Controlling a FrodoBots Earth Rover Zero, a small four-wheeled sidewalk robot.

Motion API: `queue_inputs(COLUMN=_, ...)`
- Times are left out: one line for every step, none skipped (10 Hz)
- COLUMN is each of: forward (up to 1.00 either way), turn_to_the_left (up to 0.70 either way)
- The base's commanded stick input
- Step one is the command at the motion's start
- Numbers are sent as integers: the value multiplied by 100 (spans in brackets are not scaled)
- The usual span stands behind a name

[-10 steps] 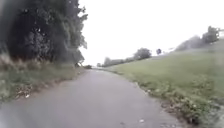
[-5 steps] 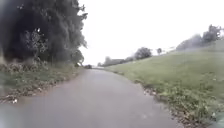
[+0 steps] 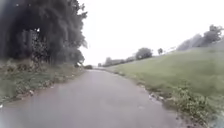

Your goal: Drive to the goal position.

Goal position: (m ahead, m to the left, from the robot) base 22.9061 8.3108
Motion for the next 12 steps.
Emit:
queue_inputs(forward=70, turn_to_the_left=0)
queue_inputs(forward=70, turn_to_the_left=0)
queue_inputs(forward=70, turn_to_the_left=-2)
queue_inputs(forward=70, turn_to_the_left=-14)
queue_inputs(forward=70, turn_to_the_left=-26)
queue_inputs(forward=70, turn_to_the_left=-17)
queue_inputs(forward=70, turn_to_the_left=-5)
queue_inputs(forward=70, turn_to_the_left=0)
queue_inputs(forward=70, turn_to_the_left=0)
queue_inputs(forward=70, turn_to_the_left=0)
queue_inputs(forward=70, turn_to_the_left=0)
queue_inputs(forward=70, turn_to_the_left=0)
